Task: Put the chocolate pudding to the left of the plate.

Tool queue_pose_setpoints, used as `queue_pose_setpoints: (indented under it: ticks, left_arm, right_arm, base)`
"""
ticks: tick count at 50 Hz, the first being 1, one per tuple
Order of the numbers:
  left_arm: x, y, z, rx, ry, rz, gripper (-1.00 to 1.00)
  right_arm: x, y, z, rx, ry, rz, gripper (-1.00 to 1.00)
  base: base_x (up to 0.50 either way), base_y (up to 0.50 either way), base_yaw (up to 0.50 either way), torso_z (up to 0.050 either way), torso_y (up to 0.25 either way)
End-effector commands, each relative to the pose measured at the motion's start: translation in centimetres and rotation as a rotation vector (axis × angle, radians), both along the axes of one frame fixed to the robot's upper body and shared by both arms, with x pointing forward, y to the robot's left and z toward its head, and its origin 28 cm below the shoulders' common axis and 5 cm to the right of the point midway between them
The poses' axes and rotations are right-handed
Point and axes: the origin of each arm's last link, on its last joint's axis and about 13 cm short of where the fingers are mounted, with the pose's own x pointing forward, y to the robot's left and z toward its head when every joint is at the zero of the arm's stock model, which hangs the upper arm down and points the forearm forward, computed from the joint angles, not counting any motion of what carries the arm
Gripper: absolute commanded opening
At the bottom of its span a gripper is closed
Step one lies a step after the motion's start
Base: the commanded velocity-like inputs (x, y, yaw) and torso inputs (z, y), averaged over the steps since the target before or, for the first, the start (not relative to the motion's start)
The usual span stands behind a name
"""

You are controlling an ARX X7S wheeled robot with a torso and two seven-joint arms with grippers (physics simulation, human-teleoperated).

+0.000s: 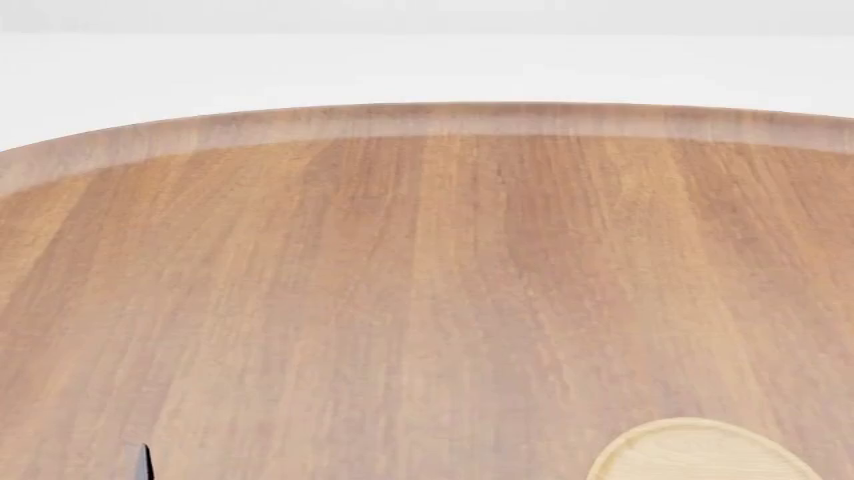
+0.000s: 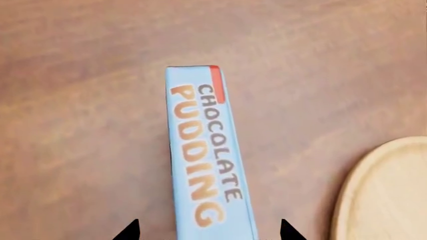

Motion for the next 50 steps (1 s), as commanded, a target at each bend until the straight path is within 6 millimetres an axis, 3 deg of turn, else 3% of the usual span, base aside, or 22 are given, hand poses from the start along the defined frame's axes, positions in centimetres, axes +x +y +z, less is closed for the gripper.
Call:
queue_pose_setpoints:
  ticks: [1, 6, 7, 24, 50]
  left_arm:
    - [0.0, -0.1, -0.1, 0.003, 0.002, -0.003, 1.0]
    - [0.1, -0.1, -0.1, 0.005, 0.003, -0.001, 1.0]
    - [0.1, -0.1, -0.1, 0.004, 0.003, -0.002, 1.0]
    - [0.0, -0.1, -0.1, 0.005, 0.002, -0.004, 1.0]
    - [0.0, -0.1, -0.1, 0.009, 0.002, -0.005, 1.0]
  right_arm:
    - [0.0, -0.3, -0.6, 0.007, 0.01, -0.015, 1.0]
    - [-0.1, -0.1, -1.0, 0.015, 0.021, -0.003, 1.0]
    - [-0.3, -0.1, -1.1, 0.018, 0.023, 0.006, -1.0]
    - [0.0, 0.5, -0.7, 0.016, -0.002, 0.015, -1.0]
    - [1.6, 1.2, 3.1, -0.009, -0.123, 0.034, -1.0]
  base:
    - [0.0, 0.0, 0.0, 0.0, 0.0]
    - [0.0, 0.0, 0.0, 0.0, 0.0]
    - [0.0, 0.0, 0.0, 0.0, 0.0]
    - [0.0, 0.0, 0.0, 0.0, 0.0]
    - [0.0, 0.0, 0.0, 0.0, 0.0]
